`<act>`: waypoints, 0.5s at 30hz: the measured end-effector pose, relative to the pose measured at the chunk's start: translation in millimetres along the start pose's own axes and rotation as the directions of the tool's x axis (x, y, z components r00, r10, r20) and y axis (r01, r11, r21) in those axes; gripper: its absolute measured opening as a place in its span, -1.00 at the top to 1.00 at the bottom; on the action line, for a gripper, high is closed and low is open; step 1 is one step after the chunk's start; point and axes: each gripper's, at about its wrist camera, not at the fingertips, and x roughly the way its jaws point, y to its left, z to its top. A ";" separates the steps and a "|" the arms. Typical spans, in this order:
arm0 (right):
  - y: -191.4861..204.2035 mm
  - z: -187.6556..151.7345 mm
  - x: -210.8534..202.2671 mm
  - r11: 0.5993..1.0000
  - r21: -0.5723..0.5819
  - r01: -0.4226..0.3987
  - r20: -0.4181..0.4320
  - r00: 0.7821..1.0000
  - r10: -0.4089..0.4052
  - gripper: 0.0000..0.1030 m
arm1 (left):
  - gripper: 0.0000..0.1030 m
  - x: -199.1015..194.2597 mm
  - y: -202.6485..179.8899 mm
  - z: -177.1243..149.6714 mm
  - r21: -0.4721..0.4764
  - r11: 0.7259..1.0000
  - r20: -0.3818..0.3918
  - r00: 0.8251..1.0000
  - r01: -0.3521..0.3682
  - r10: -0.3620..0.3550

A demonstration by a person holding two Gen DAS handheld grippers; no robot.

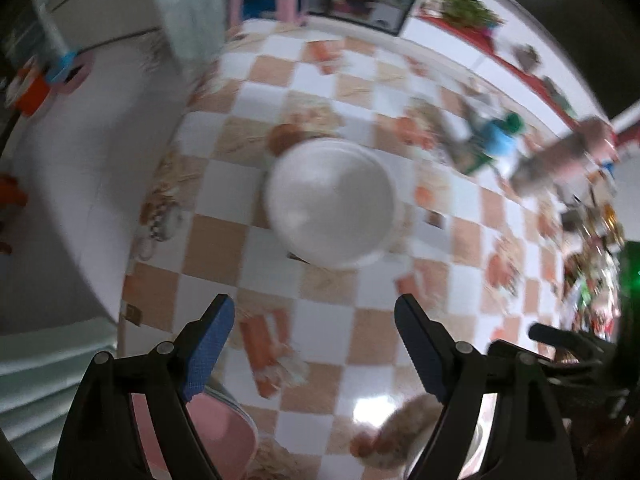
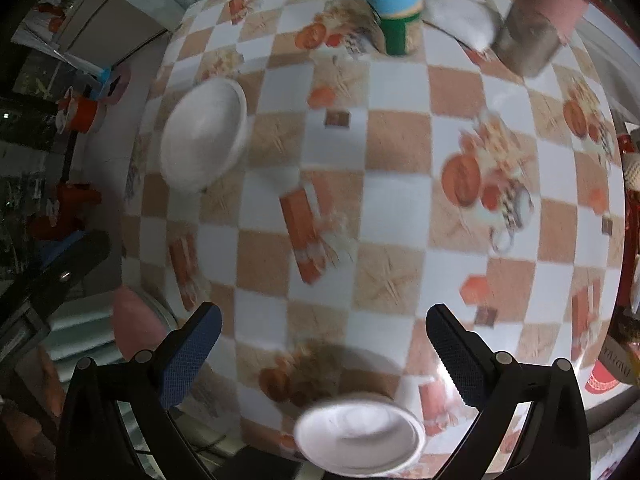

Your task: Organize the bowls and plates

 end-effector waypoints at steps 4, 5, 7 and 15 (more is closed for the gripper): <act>8.6 23.2 11.4 0.999 0.045 -0.019 -0.015 1.000 0.020 -1.00 | -0.65 19.4 10.7 19.1 -0.018 0.998 -0.020 0.998 -0.056 0.056; 11.1 28.9 14.4 0.999 0.050 -0.020 -0.018 1.000 0.021 -1.00 | -0.65 24.3 11.2 24.2 -0.012 0.997 -0.018 0.997 -0.071 0.071; 17.0 40.7 22.9 0.998 0.058 -0.010 -0.022 1.000 0.012 -1.00 | -0.65 33.9 10.2 31.7 0.004 0.995 -0.024 0.995 -0.097 0.097; 35.3 77.2 58.6 0.998 0.063 0.025 -0.011 1.000 -0.024 -1.00 | -0.65 80.8 11.1 63.1 0.028 0.984 -0.035 0.984 -0.176 0.177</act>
